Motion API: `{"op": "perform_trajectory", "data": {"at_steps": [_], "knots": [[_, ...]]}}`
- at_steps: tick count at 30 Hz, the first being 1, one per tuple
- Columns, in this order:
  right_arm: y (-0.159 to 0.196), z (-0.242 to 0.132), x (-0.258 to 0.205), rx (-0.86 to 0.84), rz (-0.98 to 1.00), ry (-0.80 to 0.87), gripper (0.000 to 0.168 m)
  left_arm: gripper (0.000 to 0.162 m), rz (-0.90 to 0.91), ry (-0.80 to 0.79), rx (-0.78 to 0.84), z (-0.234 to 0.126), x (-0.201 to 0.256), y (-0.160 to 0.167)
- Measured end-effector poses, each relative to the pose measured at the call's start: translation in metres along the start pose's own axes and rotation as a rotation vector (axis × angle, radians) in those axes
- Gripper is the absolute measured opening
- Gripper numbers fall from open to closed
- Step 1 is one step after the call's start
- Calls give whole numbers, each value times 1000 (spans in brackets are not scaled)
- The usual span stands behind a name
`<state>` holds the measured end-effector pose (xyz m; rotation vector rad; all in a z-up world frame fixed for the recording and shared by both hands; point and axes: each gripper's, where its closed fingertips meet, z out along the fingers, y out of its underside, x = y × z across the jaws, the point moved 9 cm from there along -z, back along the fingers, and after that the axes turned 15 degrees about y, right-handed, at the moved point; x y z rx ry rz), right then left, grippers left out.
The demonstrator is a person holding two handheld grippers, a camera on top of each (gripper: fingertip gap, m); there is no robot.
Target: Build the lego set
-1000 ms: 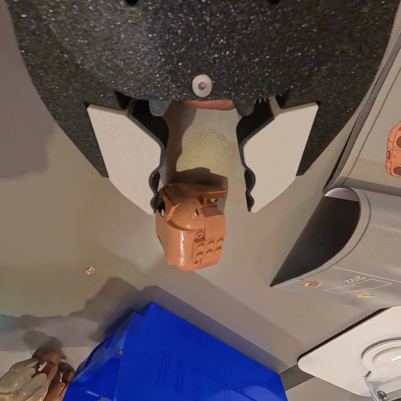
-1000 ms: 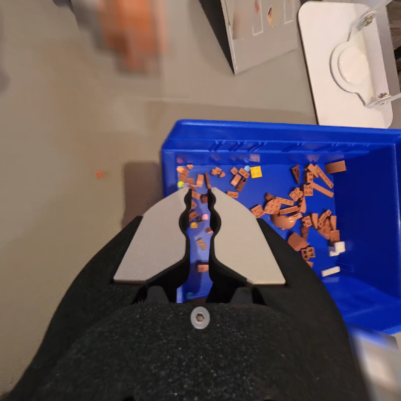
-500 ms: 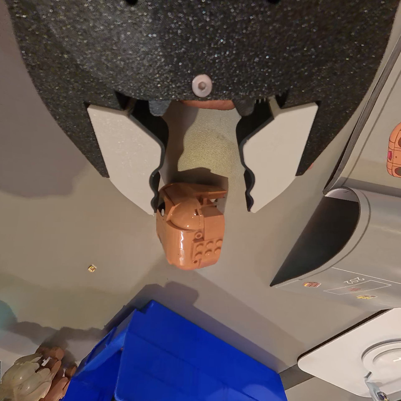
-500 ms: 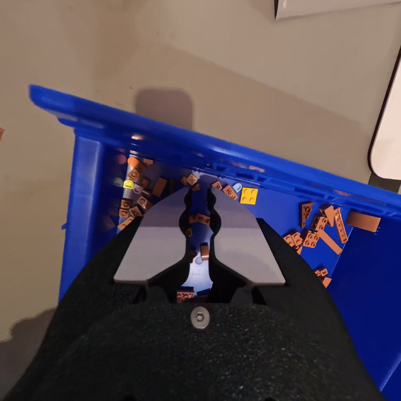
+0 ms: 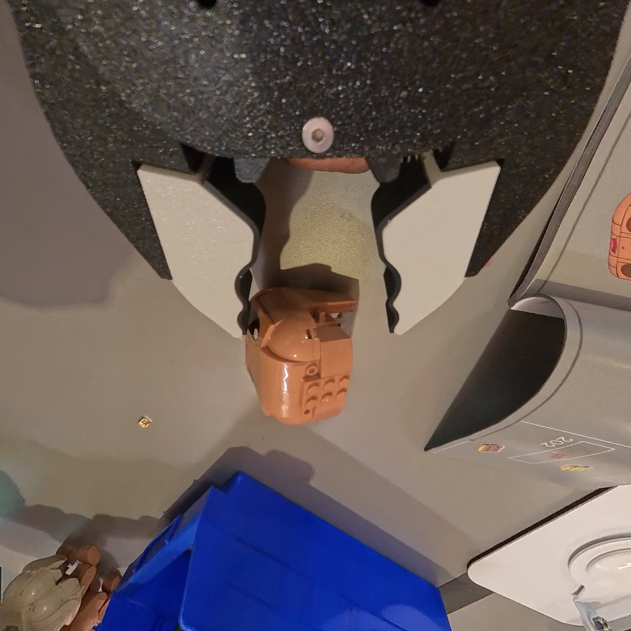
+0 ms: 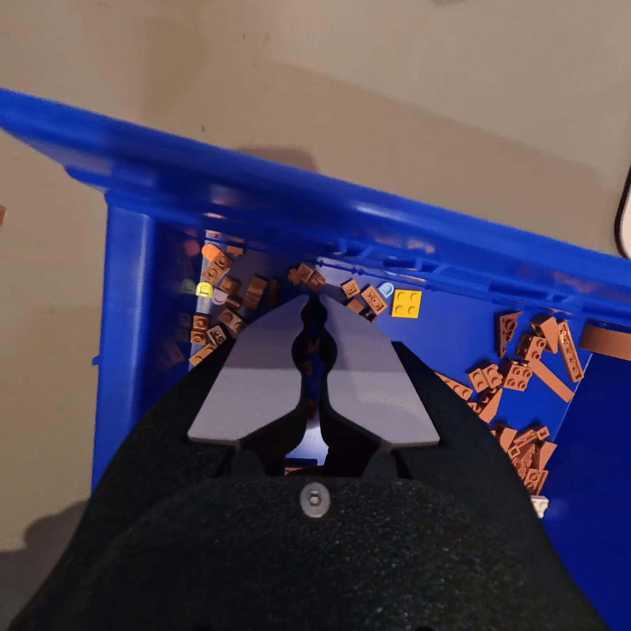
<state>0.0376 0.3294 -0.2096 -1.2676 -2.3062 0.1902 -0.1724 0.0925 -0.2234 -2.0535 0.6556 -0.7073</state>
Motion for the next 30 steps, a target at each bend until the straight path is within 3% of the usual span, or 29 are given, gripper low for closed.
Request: {"op": "perform_trajectory", "data": {"at_steps": [13,19,26,30], "knots": [[-5,9,5,92,-105,-75,15,77,-7,3,3,0,-1,0],[-2,11,5,88,-62,-117,11,77,-9,5,6,0,-1,0],[4,2,3,34,-99,-64,10,77,-7,2,6,0,-1,0],[4,-20,2,68,-25,-29,10,77,-5,0,6,0,0,0]]}}
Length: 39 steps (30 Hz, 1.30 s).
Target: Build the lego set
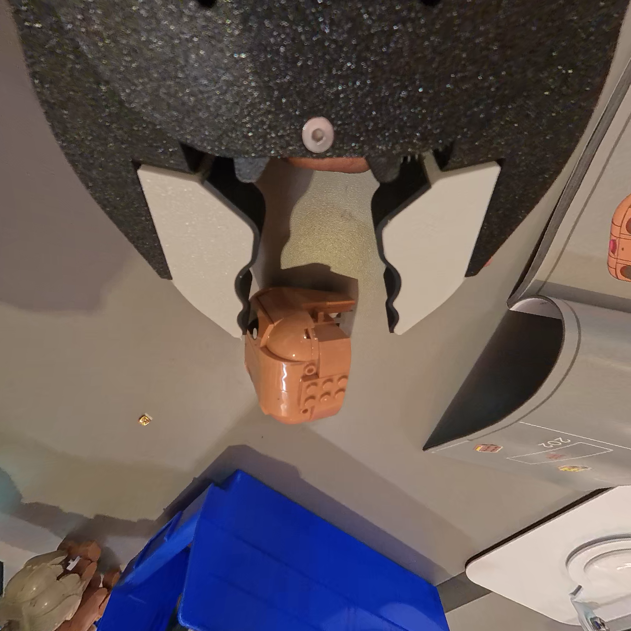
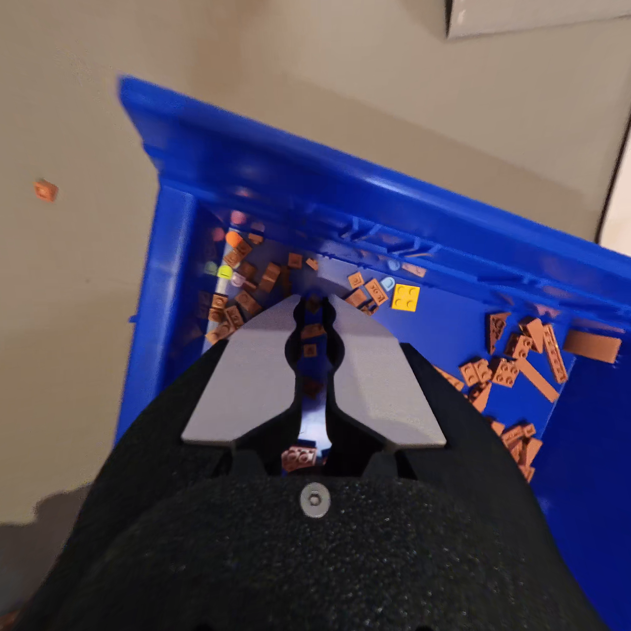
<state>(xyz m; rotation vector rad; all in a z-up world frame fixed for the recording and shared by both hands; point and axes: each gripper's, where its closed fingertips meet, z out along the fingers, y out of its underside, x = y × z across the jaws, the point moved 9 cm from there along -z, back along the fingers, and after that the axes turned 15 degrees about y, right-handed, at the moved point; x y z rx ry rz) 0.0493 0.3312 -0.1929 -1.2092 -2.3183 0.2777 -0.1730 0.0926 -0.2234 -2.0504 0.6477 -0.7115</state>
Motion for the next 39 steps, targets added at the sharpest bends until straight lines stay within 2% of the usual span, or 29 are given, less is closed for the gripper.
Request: {"op": "perform_trajectory", "data": {"at_steps": [4,8,10,14,18,23,27,29,31,36,39], "knots": [[-13,-46,-16,99,172,59,9,77,-2,-3,0,0,0,0],[-28,-85,-62,191,307,104,9,77,-4,-4,-1,0,0,0],[-29,-83,-92,163,325,130,9,77,-5,-5,-1,0,0,0],[-24,-48,-143,72,317,132,9,77,-9,-8,1,0,0,0],[-19,-22,-164,17,287,127,10,77,-11,-13,4,-1,-1,0],[-21,-37,-149,38,246,118,21,77,-15,-11,4,-1,-1,0],[-29,-78,-99,186,202,163,15,77,-17,-8,4,-1,-1,0],[-29,-82,-71,216,107,204,11,77,-19,-7,4,-1,-1,0],[-24,-69,-48,175,-1,188,9,77,-20,-6,5,-1,-1,0],[-15,-24,-26,94,-226,-18,4,77,-24,-6,8,-2,-2,1],[-16,-12,-21,118,-248,-93,1,77,-29,-2,8,-2,-2,1]]}}
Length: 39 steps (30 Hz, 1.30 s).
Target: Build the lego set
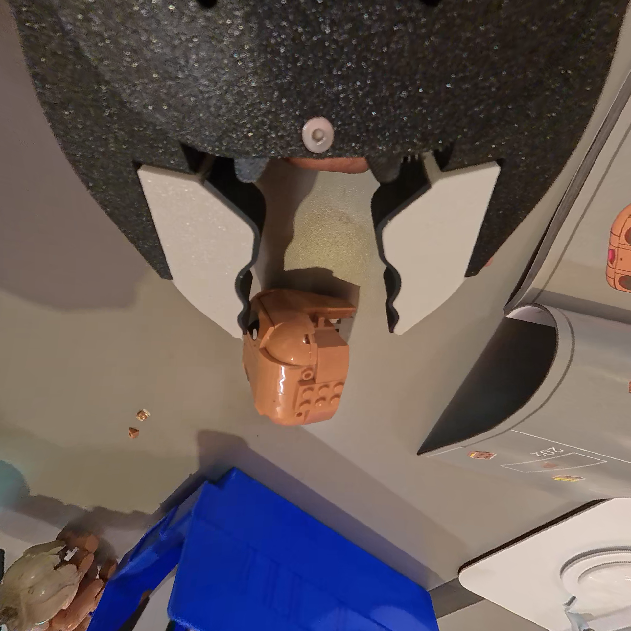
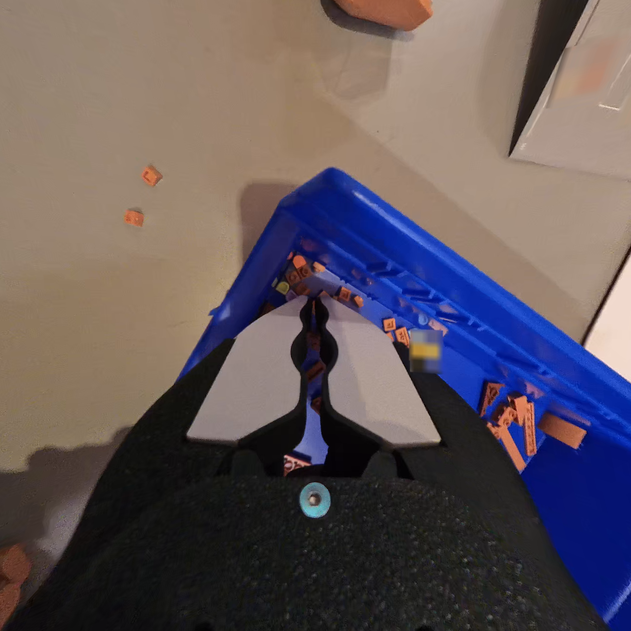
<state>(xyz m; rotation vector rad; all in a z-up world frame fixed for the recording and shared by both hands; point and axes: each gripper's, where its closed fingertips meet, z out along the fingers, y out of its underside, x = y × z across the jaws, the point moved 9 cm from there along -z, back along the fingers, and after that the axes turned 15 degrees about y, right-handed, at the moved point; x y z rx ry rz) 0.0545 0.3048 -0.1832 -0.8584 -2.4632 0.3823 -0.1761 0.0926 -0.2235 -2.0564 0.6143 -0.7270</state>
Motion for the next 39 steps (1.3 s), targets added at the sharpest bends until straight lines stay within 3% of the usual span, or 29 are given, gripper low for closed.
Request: {"op": "perform_trajectory", "data": {"at_steps": [9,24,39], "knots": [[12,23,-2,-21,16,-113,2,76,1,2,-2,0,0,0],[15,25,-3,-30,52,-139,0,76,-5,5,-1,0,0,0],[12,0,-5,-9,67,3,0,76,-2,4,-3,0,0,0]]}}
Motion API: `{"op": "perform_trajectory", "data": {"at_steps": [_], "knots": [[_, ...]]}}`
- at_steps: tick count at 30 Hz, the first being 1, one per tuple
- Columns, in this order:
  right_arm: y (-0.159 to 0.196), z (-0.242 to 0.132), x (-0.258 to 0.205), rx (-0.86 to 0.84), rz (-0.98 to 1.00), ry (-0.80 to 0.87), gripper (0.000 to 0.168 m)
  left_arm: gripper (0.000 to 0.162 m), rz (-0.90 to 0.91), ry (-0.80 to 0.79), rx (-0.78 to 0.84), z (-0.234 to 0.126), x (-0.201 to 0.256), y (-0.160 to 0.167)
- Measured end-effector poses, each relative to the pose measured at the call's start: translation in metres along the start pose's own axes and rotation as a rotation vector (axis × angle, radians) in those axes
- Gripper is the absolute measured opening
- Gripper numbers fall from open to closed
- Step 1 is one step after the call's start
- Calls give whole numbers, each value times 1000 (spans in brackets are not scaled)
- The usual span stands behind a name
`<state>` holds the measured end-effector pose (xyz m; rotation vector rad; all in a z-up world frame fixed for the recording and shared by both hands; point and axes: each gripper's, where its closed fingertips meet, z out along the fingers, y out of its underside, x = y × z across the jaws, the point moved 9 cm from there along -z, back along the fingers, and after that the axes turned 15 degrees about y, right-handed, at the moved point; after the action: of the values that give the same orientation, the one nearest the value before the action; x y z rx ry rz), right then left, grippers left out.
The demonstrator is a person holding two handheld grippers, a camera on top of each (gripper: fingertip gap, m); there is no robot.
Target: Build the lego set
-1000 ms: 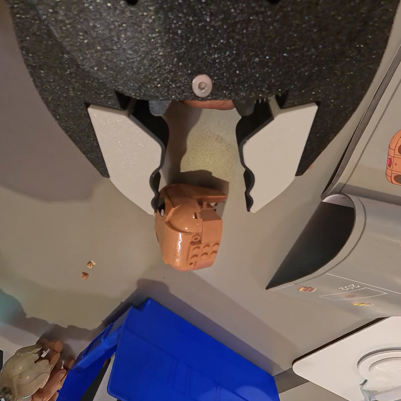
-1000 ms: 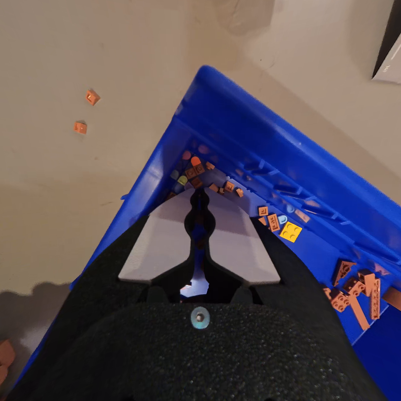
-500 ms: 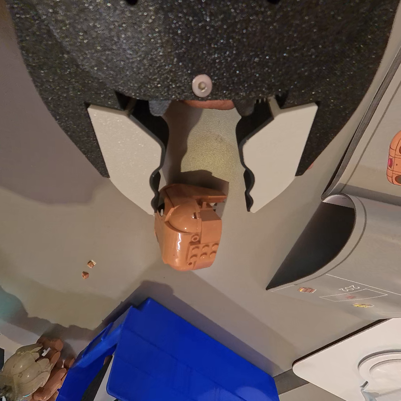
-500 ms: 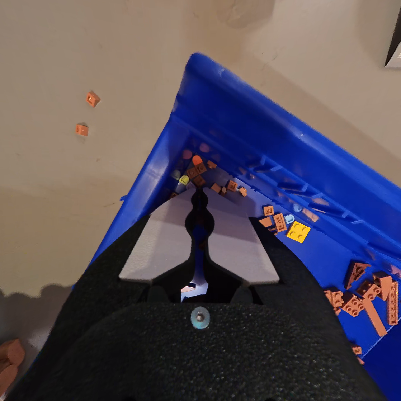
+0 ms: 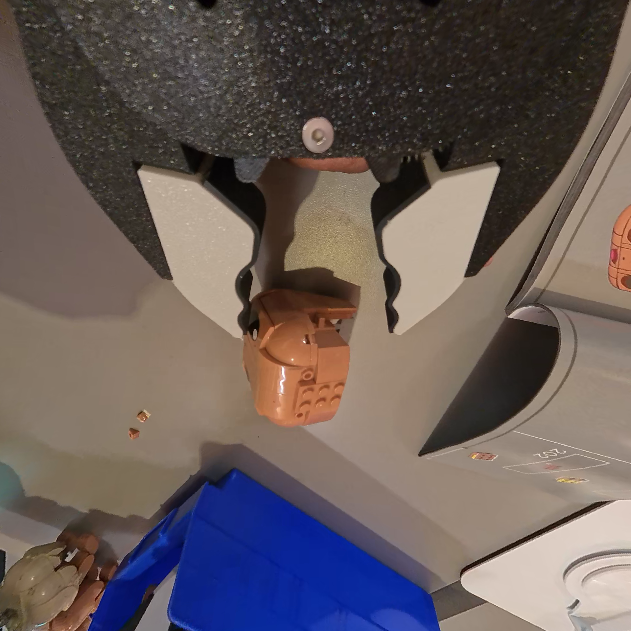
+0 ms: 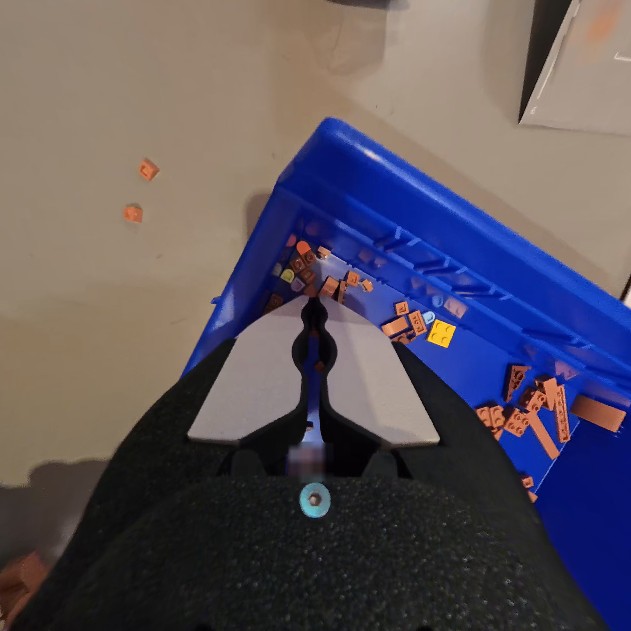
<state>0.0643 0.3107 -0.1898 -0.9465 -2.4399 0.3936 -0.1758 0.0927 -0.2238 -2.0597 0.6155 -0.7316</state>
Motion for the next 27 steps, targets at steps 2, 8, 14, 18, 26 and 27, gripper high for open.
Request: {"op": "perform_trajectory", "data": {"at_steps": [2,8,14,18,26,27], "knots": [[2,7,-1,-17,-26,-13,0,76,-1,0,0,0,0,0],[-2,21,3,3,-68,-109,7,76,-12,1,4,-1,-1,0],[0,30,5,2,-79,-185,9,76,-13,2,7,-1,-1,0],[4,31,7,-4,-82,-185,11,76,-14,3,8,-1,-2,0],[6,31,6,-5,-83,-189,10,76,-22,6,11,-1,-3,0],[5,31,6,-8,-83,-186,10,76,-23,6,12,-1,-3,0]]}}
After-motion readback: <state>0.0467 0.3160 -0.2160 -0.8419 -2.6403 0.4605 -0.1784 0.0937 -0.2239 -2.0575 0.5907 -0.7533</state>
